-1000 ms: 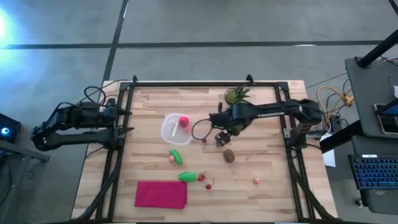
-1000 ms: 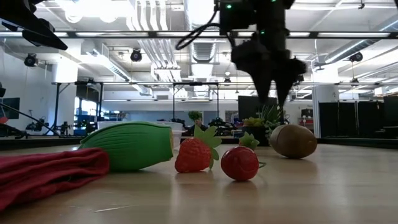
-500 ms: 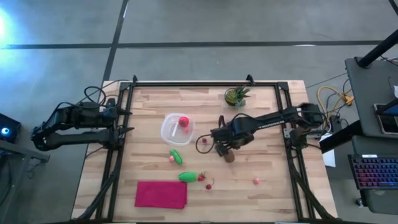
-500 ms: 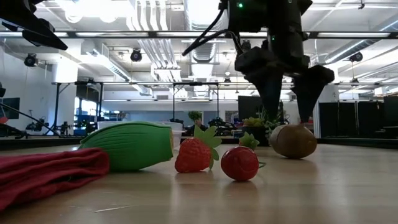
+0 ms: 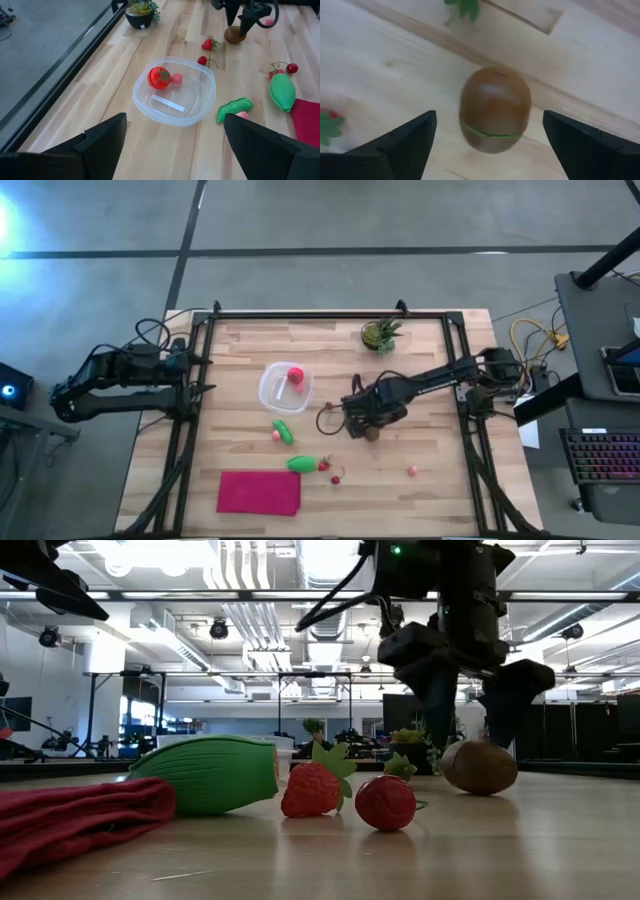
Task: Pick and placing Produce into tupperware
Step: Put the brown kiwi into the transparent bin
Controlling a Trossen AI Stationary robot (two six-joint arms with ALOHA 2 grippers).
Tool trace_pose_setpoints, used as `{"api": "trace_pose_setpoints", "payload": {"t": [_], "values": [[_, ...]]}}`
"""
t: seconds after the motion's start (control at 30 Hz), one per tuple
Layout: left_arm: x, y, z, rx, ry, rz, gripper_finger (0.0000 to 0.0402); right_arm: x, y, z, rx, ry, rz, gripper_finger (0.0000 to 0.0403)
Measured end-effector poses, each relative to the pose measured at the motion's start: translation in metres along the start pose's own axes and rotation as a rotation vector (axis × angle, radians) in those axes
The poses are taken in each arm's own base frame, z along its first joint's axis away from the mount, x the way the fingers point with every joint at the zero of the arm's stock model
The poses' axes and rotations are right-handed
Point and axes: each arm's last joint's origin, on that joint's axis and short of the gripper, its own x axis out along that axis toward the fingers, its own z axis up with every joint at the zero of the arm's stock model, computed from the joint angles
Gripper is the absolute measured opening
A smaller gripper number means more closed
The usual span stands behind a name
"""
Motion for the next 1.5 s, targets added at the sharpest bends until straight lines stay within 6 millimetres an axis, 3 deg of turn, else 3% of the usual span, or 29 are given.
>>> {"api": "trace_pose_setpoints", "payload": {"t": [0.37,0.97,1.17,1.33,1.5], "values": [[0.0,0.0,0.0,0.0,0.0,0.0,0.0319,0.019,-0.011,-0.004,0.043,0.007,-0.008,0.0354],[0.0,0.0,0.0,-0.001,-0.002,0.002,0.0319,0.023,-0.012,-0.003,-0.022,-0.014,0.006,0.027],[0.0,0.0,0.0,-0.001,-0.002,0.003,0.0319,0.021,-0.009,-0.003,-0.034,-0.01,0.018,0.0241],[0.0,0.0,0.0,-0.001,-0.003,0.005,0.0319,0.014,-0.003,-0.001,-0.051,-0.012,0.046,0.0247],[0.0,0.0,0.0,-0.001,-0.005,0.005,0.0319,-0.017,0.024,0.008,-0.134,-0.075,0.173,0.0256]]}}
